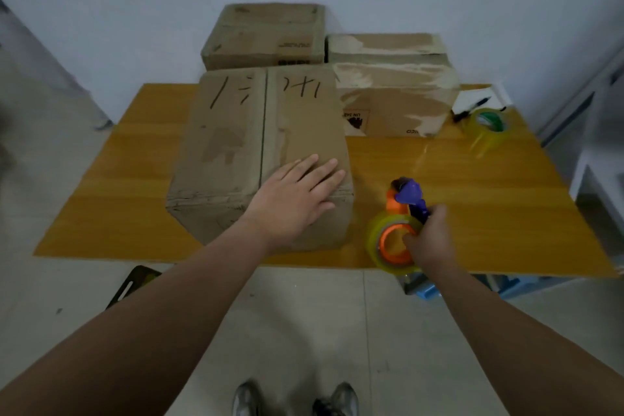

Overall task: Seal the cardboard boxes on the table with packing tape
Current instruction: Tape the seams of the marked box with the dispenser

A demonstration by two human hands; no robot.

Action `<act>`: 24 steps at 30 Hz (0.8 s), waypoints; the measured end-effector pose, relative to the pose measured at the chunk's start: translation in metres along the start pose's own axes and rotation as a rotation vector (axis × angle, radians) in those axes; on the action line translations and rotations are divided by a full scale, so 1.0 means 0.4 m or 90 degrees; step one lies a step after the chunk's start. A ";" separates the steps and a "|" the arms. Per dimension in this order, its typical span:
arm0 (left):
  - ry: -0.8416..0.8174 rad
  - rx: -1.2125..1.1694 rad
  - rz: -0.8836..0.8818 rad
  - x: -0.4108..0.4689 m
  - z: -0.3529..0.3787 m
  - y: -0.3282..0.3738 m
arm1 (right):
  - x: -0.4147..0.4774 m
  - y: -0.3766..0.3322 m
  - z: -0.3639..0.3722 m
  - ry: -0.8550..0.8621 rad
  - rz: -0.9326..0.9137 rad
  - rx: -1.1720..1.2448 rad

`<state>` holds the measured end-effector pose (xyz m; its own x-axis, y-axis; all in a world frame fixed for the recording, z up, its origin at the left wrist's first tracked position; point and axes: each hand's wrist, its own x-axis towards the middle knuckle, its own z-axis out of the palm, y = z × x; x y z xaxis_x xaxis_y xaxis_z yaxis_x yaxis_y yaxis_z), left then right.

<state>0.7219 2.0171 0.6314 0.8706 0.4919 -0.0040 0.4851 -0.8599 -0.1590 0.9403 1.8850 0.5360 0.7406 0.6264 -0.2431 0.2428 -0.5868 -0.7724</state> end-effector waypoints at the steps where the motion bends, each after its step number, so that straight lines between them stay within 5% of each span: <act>1: 0.008 -0.046 -0.016 0.000 -0.008 0.008 | -0.015 -0.018 -0.022 0.019 -0.031 0.027; 10: 0.060 -0.853 -0.272 -0.034 -0.234 0.072 | -0.155 -0.235 -0.146 0.109 -0.384 -0.053; 18: -0.026 -0.965 -0.296 -0.139 -0.298 -0.039 | -0.286 -0.351 -0.051 0.114 -0.447 -0.119; 24: 0.013 -0.833 -0.265 -0.227 -0.290 -0.136 | -0.354 -0.373 0.063 0.075 -0.468 -0.186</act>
<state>0.6259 2.0035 0.7548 0.6390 0.7503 -0.1697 0.4213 -0.1568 0.8933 0.7834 1.8968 0.6711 0.3843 0.8565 0.3447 0.8366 -0.1652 -0.5222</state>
